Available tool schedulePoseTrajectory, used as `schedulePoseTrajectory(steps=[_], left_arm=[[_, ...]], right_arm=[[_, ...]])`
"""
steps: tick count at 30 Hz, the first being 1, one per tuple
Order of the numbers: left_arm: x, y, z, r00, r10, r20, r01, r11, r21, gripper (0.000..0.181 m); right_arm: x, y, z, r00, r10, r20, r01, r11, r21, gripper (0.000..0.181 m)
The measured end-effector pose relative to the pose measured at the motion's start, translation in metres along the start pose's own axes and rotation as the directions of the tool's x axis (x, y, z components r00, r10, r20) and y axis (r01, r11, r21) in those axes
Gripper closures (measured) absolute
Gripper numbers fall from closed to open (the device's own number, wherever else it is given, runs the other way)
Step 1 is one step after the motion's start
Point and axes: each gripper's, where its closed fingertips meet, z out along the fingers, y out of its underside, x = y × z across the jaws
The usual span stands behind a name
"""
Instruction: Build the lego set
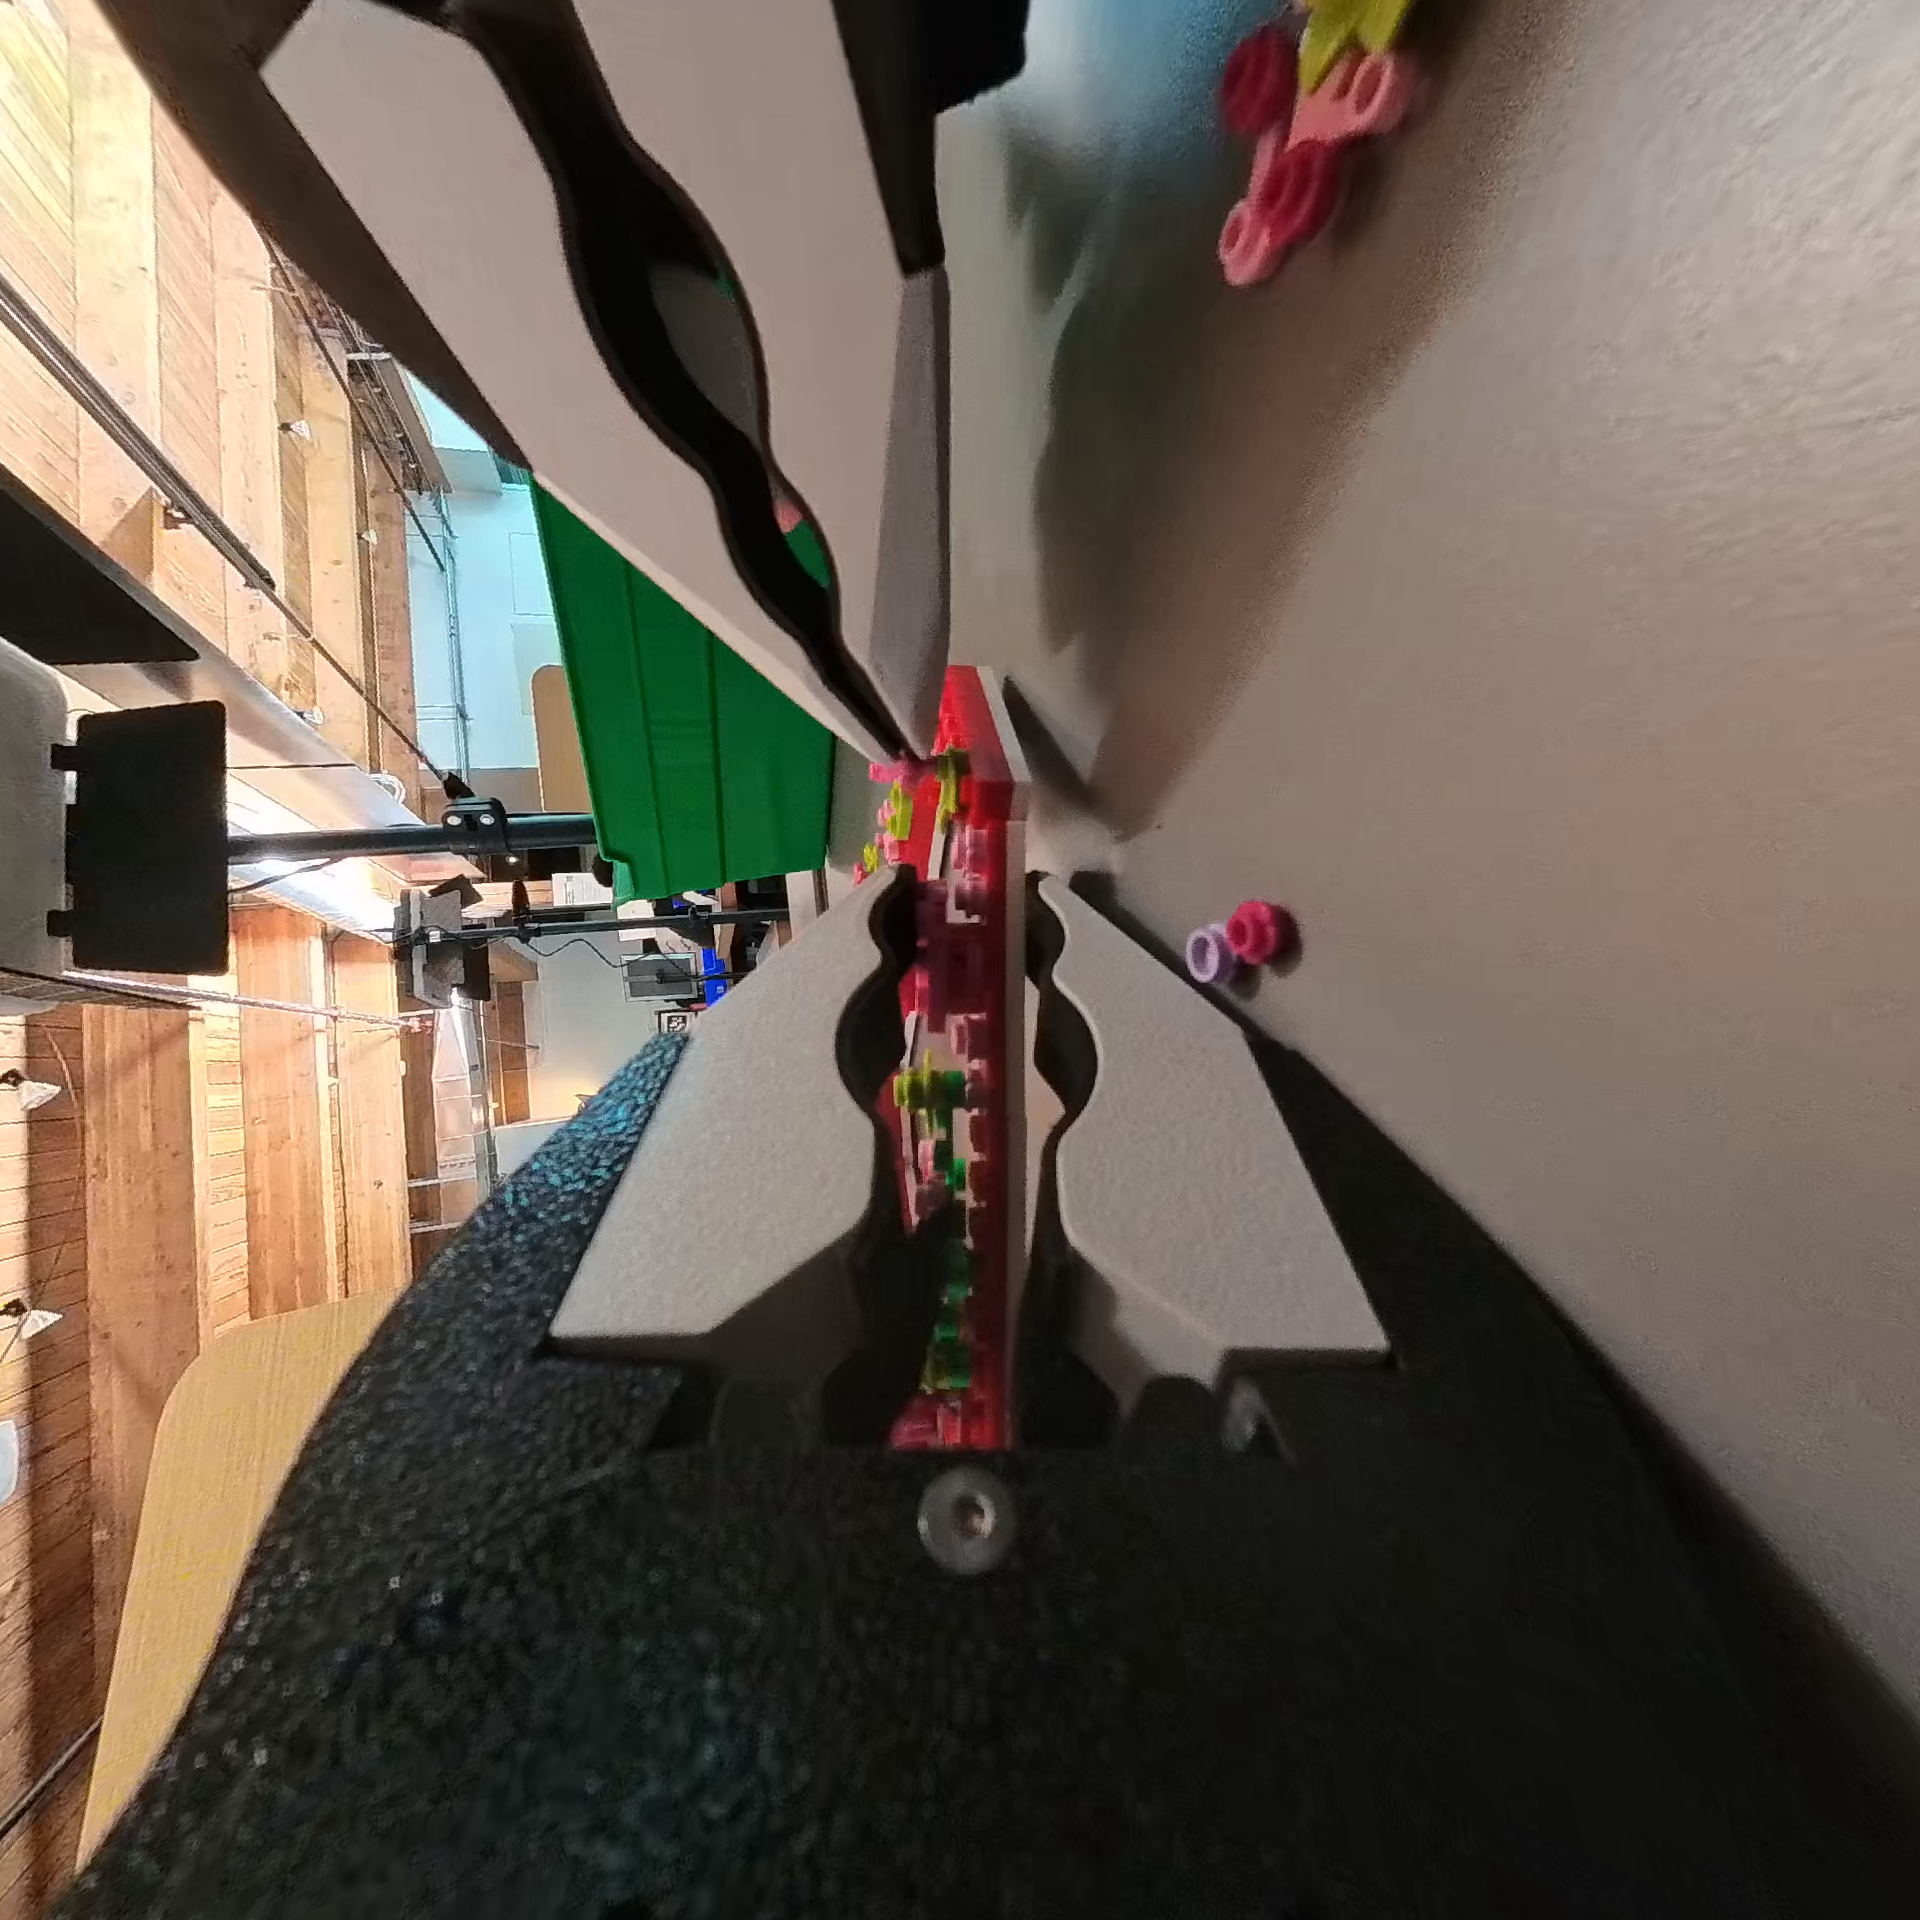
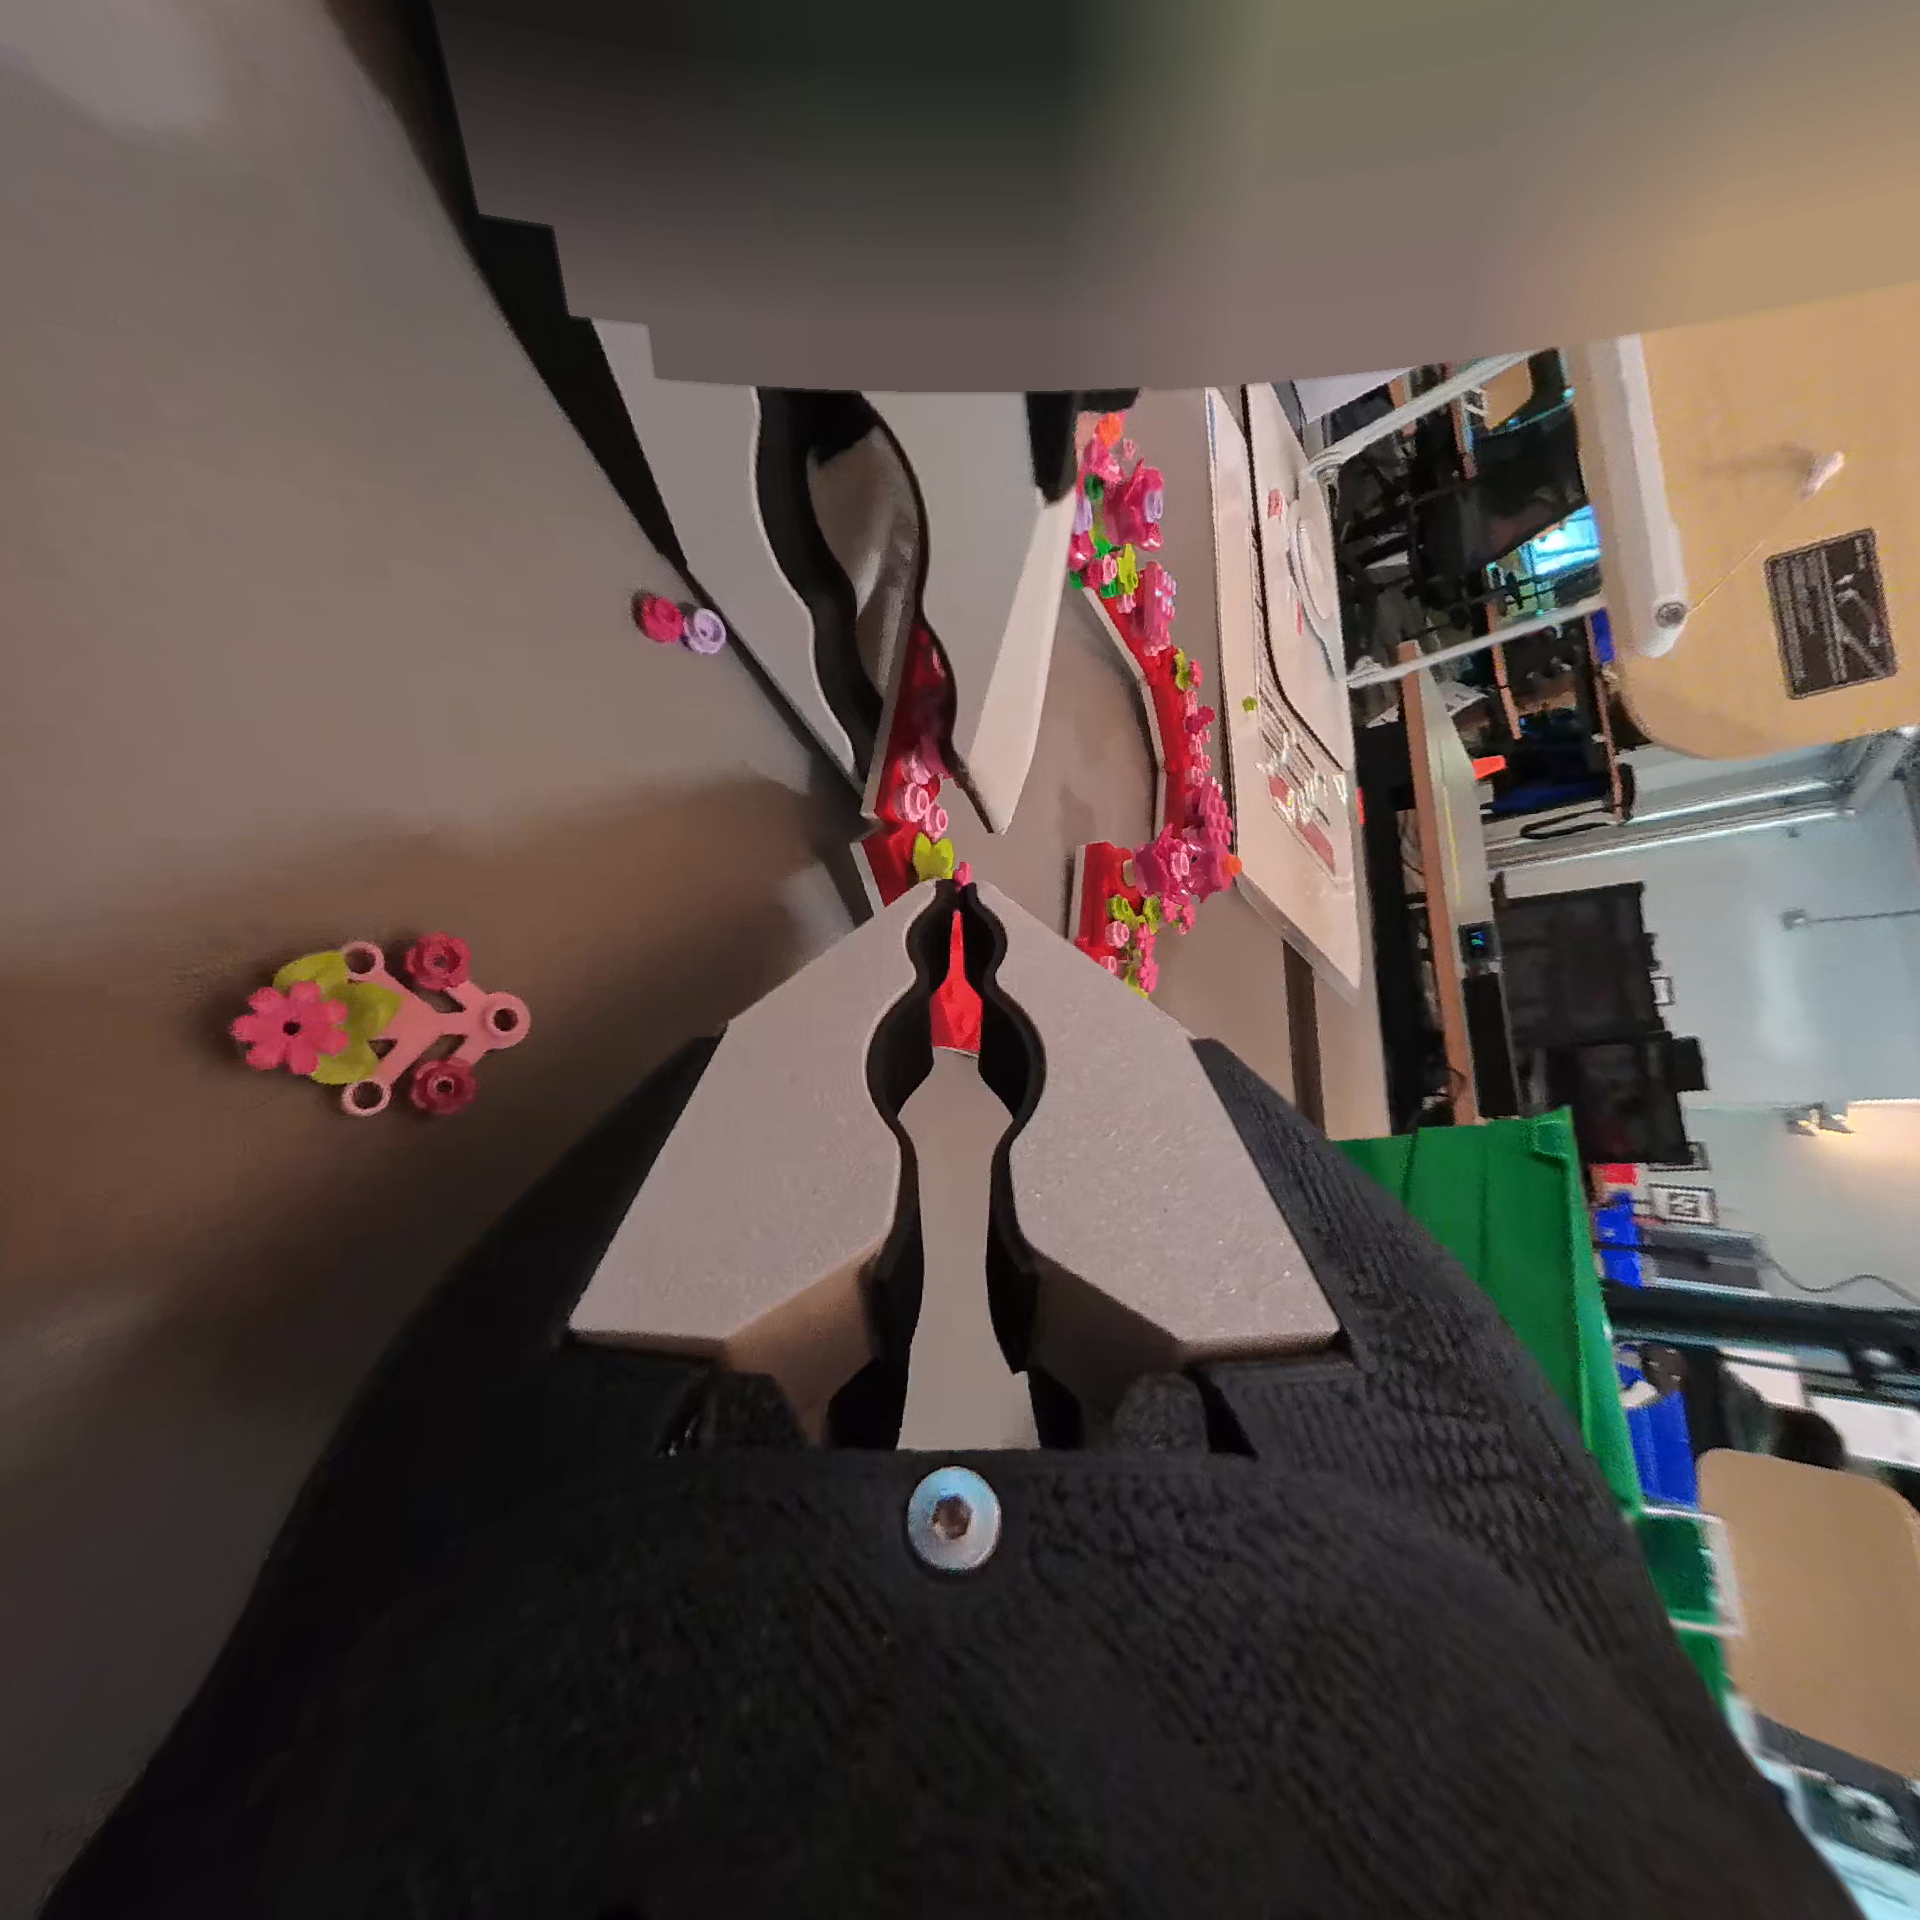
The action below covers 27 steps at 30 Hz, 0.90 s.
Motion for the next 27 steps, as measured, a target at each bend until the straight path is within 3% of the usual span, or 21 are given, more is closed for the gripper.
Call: schedulePoseTrajectory(steps=[7, 18, 27], left_arm=[[0.000, -0.001, 0.000, 1.000, -0.006, -0.003, 0.006, 1.000, 0.001, 0.164], [0.000, -0.001, -0.001, 1.000, -0.012, -0.003, 0.012, 1.000, 0.004, 0.164], [-0.003, 0.000, -0.002, 0.998, -0.056, -0.001, 0.056, 0.998, 0.007, 0.163]], right_arm=[[-0.002, 0.001, -0.001, 0.996, -0.086, 0.001, 0.086, 0.996, -0.036, 0.181], [-0.009, 0.001, -0.001, 0.994, -0.104, 0.036, 0.106, 0.994, -0.028, 0.166], [-0.006, -0.001, 0.001, 0.984, -0.171, -0.042, 0.171, 0.985, -0.025, 0.163]])
